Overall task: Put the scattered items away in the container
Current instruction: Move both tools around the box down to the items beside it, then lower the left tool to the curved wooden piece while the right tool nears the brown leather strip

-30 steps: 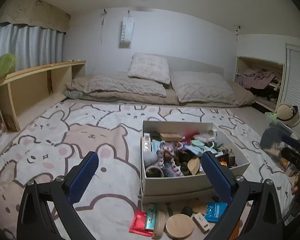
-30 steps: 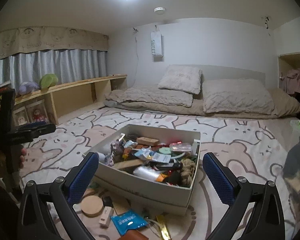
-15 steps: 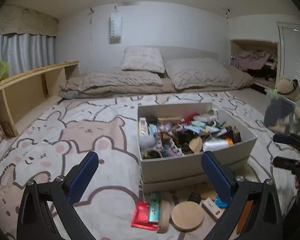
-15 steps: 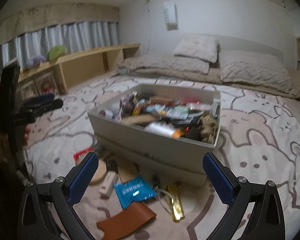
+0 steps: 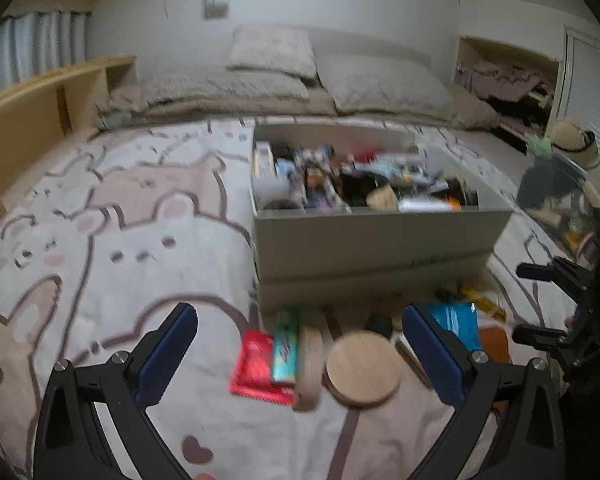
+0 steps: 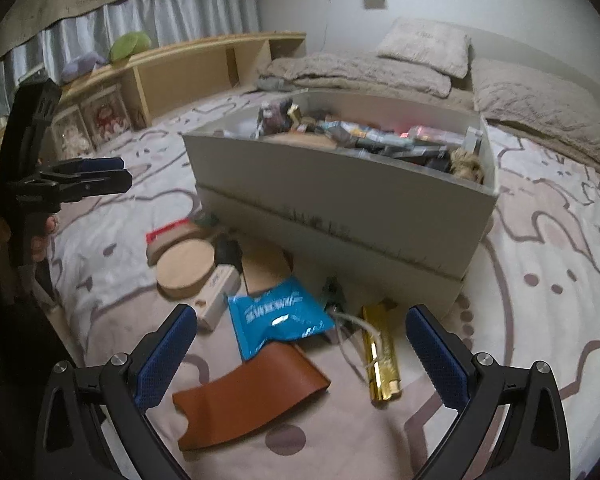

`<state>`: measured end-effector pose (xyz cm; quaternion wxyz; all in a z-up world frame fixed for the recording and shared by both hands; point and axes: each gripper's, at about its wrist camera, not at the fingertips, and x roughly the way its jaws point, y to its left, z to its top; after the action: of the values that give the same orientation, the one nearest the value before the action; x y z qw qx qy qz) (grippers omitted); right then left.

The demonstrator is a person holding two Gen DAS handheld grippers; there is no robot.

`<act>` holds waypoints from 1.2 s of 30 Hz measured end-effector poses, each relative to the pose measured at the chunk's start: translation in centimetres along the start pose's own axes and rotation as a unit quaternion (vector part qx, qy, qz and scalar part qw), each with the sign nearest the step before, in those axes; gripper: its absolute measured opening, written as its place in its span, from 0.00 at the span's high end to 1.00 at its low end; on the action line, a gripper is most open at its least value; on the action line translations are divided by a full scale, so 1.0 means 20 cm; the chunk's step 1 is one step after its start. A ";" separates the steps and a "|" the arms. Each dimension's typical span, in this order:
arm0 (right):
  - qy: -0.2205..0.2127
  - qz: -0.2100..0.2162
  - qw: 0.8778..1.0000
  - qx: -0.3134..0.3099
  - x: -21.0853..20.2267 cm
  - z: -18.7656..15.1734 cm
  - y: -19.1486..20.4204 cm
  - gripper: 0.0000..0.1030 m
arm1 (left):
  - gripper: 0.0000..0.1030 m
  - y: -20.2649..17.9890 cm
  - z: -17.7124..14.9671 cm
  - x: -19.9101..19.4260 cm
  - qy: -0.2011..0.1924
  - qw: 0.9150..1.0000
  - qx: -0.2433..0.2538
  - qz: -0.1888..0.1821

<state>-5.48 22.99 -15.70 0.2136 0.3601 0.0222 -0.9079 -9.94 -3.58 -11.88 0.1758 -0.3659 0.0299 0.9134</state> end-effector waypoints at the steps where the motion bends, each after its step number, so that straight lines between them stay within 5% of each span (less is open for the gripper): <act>1: 0.004 0.004 1.000 -0.001 0.01 -0.01 0.00 0.00 | 0.00 0.00 -0.01 0.01 0.009 1.000 -0.001 -0.005; 5: 0.021 0.015 1.000 -0.016 0.05 -0.05 0.03 0.00 | 0.02 -0.02 -0.05 0.06 0.038 0.999 -0.007 -0.023; 9: 0.030 0.029 0.999 -0.027 0.08 -0.08 0.05 0.00 | 0.18 -0.04 -0.07 0.11 0.067 0.998 0.009 -0.011; 20: 0.082 0.085 0.993 -0.019 0.17 -0.14 0.06 0.00 | 0.37 0.00 -0.13 0.22 0.122 0.992 0.016 -0.013; 29: 0.075 0.059 0.992 -0.077 0.17 -0.21 0.14 0.00 | 0.42 0.02 -0.17 0.28 0.158 0.987 0.006 -0.018; 36: 0.075 0.059 0.992 -0.078 0.17 -0.20 0.12 0.00 | 0.68 0.02 -0.17 0.29 0.168 0.985 0.005 -0.039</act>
<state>-4.22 20.37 -20.72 0.2916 0.4100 0.0874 -0.8598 -11.69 -2.87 -18.34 0.2052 -0.5143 0.0497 0.8312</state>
